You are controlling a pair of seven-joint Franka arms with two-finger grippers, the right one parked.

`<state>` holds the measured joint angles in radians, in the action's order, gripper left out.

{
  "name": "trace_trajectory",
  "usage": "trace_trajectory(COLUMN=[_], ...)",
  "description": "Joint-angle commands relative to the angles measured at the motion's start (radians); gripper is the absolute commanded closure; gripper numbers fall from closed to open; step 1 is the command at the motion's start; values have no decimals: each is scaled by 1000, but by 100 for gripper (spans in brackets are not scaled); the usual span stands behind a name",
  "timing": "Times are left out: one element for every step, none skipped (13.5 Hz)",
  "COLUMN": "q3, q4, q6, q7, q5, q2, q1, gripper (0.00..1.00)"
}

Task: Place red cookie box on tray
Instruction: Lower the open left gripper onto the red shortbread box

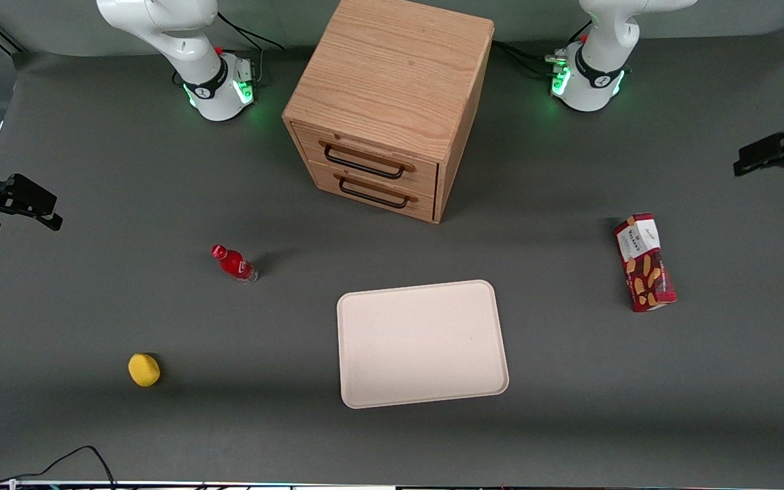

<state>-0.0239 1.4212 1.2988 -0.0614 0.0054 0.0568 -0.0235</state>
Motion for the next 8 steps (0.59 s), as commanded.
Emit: trace_trajectory(q3=[-1, -1, -4, -5, -8, -11, -11, -11], q4=[-50, -53, -44, -22, 37, 97, 190, 270], q6=[-42, -49, -49, -50, -11, 67, 165, 268], q7=[-8, -9, -8, -9, -9, -9, -9, -11], q5=[-7, -10, -4, -2, -2, 1, 2, 4], q2=[31, 34, 38, 56, 63, 66, 67, 77], q1=[7, 7, 7, 4, 4, 2, 2, 2], gripper=[0, 0, 0, 0, 0, 0, 0, 0])
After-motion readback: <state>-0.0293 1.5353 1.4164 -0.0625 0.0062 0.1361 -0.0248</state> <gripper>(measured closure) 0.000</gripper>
